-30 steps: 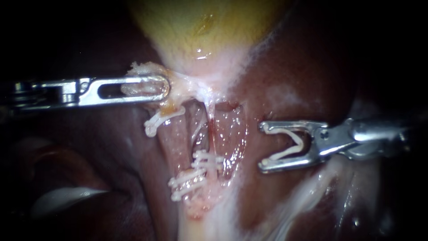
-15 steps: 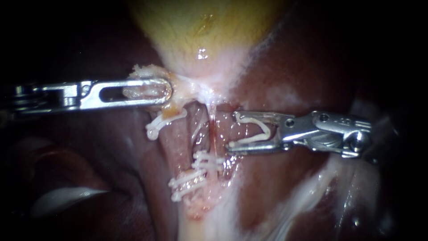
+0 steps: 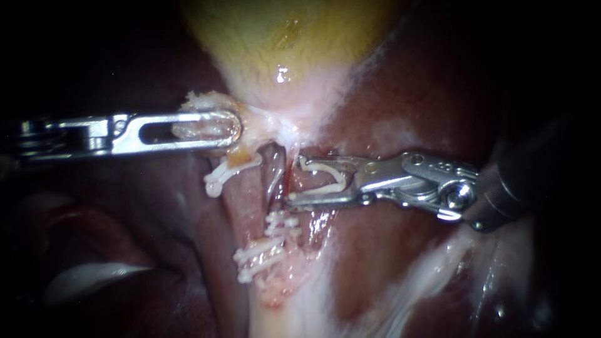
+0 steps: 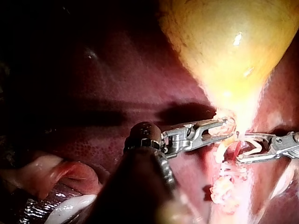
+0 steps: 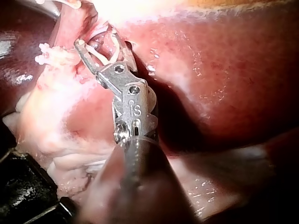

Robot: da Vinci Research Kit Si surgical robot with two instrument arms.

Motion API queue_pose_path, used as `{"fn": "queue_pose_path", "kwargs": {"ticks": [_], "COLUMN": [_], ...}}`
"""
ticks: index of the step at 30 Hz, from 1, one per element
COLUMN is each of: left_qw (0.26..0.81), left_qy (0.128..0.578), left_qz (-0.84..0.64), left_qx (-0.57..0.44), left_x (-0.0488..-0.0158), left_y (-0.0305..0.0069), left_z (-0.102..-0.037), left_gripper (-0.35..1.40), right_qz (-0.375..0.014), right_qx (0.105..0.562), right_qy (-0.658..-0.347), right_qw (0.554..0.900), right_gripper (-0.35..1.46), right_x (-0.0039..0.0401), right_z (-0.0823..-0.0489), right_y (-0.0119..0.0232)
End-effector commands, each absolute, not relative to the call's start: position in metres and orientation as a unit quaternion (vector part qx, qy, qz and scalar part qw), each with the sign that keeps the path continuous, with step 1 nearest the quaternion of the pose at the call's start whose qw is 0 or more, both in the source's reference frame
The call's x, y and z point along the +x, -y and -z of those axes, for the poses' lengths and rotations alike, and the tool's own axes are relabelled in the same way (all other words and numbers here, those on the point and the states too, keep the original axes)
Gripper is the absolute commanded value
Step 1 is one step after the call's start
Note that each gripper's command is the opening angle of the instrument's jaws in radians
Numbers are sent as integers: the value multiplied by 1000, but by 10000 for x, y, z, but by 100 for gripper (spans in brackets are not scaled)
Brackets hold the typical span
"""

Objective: Clipping third clip right tube

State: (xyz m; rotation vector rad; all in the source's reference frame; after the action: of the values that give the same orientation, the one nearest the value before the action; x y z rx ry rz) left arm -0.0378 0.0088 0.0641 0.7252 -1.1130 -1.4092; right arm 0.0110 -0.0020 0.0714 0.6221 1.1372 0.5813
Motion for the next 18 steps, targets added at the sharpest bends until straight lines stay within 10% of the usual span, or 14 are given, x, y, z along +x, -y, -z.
{"fn": "queue_pose_path", "kwargs": {"ticks": [1, 18], "left_qw": [567, 567], "left_qy": [474, 474], "left_qz": [600, 599], "left_qx": [308, 309], "left_x": [-378, -377], "left_y": [-88, -88], "left_z": [-641, -640], "left_gripper": [-33, -33], "right_qz": [-268, -300], "right_qx": [289, 335], "right_qy": [-525, -562], "right_qw": [755, 694], "right_gripper": [50, 49], "right_x": [112, 123], "right_z": [-715, -716], "right_y": [21, 18]}}
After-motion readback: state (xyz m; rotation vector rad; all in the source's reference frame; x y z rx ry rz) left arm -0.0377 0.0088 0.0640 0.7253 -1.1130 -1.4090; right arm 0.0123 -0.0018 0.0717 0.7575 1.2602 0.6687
